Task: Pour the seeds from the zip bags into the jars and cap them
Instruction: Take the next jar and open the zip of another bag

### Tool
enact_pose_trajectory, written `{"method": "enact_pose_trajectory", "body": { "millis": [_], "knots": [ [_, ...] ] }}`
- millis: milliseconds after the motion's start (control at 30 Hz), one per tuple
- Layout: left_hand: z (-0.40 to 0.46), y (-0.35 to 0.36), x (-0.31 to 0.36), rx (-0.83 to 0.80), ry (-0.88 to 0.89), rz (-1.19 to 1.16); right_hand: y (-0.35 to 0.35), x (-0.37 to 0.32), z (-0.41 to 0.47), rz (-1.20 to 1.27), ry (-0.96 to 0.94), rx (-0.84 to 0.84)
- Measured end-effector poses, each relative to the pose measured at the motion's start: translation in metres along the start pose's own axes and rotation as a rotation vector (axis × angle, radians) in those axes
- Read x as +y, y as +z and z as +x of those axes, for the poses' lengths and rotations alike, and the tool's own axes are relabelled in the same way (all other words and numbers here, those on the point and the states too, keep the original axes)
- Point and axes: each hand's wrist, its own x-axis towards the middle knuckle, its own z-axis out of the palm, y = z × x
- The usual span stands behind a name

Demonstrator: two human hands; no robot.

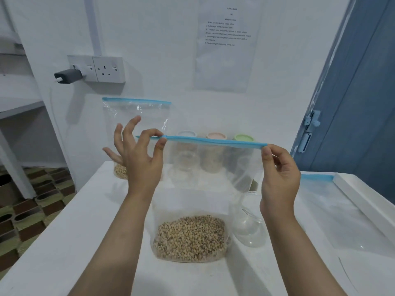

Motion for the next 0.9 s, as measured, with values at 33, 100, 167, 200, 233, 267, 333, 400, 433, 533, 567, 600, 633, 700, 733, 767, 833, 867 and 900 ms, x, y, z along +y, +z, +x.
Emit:
{"method": "enact_pose_trajectory", "body": {
  "millis": [33, 100, 167, 200, 233, 267, 333, 400, 433, 533, 567, 600, 633, 700, 733, 767, 833, 867, 900],
  "knots": [
    [0.001, -0.001, -0.002, 0.001, -0.018, 0.002, 0.0, 0.0, 0.0, -0.002, 0.003, 0.006],
    [0.001, -0.003, -0.007, -0.002, -0.044, -0.007, 0.0, 0.002, 0.0, -0.005, 0.009, 0.019],
    [0.001, -0.003, -0.01, -0.009, -0.09, -0.043, -0.001, 0.003, 0.001, -0.006, 0.014, 0.033],
    [0.0, -0.003, -0.012, -0.008, -0.118, -0.064, -0.001, 0.004, 0.001, -0.006, 0.015, 0.042],
    [0.0, -0.003, -0.014, -0.008, -0.144, -0.078, -0.002, 0.005, 0.001, -0.006, 0.015, 0.051],
    [-0.001, -0.003, -0.014, -0.01, -0.158, -0.082, -0.003, 0.006, 0.002, -0.005, 0.014, 0.057],
    [-0.004, -0.002, -0.011, -0.031, -0.168, -0.134, -0.003, 0.007, 0.001, -0.014, 0.007, 0.054],
    [-0.006, 0.0, -0.004, -0.058, -0.239, -0.368, -0.002, 0.008, 0.0, -0.012, 0.006, 0.034],
    [-0.007, 0.002, 0.0, -0.072, -0.292, -0.491, -0.001, 0.008, 0.0, -0.003, 0.013, 0.024],
    [-0.007, 0.007, 0.005, -0.08, -0.351, -0.657, 0.001, 0.008, -0.001, 0.025, 0.044, 0.008],
    [-0.006, 0.008, 0.006, -0.08, -0.346, -0.673, 0.001, 0.008, -0.001, 0.026, 0.048, 0.013],
    [-0.005, 0.008, 0.007, -0.075, -0.337, -0.679, 0.001, 0.008, -0.001, 0.024, 0.048, 0.02],
    [-0.004, 0.008, 0.008, -0.061, -0.324, -0.673, 0.001, 0.009, -0.001, 0.019, 0.047, 0.029],
    [-0.002, 0.005, 0.01, -0.025, -0.3, -0.656, 0.0, 0.01, -0.001, 0.006, 0.039, 0.045],
    [-0.001, 0.005, 0.011, -0.009, -0.291, -0.652, -0.001, 0.011, -0.002, 0.0, 0.032, 0.047],
    [0.0, 0.004, 0.012, 0.005, -0.282, -0.651, -0.002, 0.011, -0.002, -0.006, 0.024, 0.044],
    [0.003, 0.003, 0.014, 0.027, -0.258, -0.652, -0.003, 0.009, -0.004, -0.005, 0.011, 0.024],
    [0.005, 0.002, 0.016, 0.037, -0.247, -0.655, -0.002, 0.007, -0.006, 0.008, 0.009, 0.009],
    [0.007, 0.002, 0.017, 0.041, -0.242, -0.655, -0.002, 0.004, -0.007, 0.017, 0.003, -0.009]
  ]
}}
